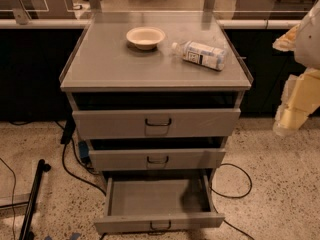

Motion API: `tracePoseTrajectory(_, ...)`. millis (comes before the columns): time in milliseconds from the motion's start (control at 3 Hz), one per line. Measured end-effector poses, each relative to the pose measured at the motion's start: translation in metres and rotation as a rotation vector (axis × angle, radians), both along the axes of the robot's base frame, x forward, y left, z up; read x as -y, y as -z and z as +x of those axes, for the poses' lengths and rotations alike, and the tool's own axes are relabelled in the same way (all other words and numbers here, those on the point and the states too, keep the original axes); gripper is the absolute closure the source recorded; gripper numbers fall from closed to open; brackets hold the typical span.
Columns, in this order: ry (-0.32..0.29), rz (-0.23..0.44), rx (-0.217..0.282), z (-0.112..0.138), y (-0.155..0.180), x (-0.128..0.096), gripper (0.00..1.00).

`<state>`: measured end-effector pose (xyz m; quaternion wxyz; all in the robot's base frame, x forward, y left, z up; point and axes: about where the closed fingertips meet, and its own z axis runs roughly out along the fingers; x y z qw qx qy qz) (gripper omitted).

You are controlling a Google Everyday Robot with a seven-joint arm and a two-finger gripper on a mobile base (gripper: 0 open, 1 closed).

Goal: Close bottom drawer

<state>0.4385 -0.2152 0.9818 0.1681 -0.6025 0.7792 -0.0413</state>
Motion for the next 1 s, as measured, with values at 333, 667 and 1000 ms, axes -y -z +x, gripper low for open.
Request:
tracePoseTrajectory(333,0.000,-0.004,-0.002,0.002,-0.001,0.002,0.00)
tracePoseTrajectory(667,0.027,0.072,-0.024,0.002,0.020,-0.003,0.18)
tracePoseTrajectory(1000,0.043,0.158,-0.025,-0.009,0.052,-0.016,0.41)
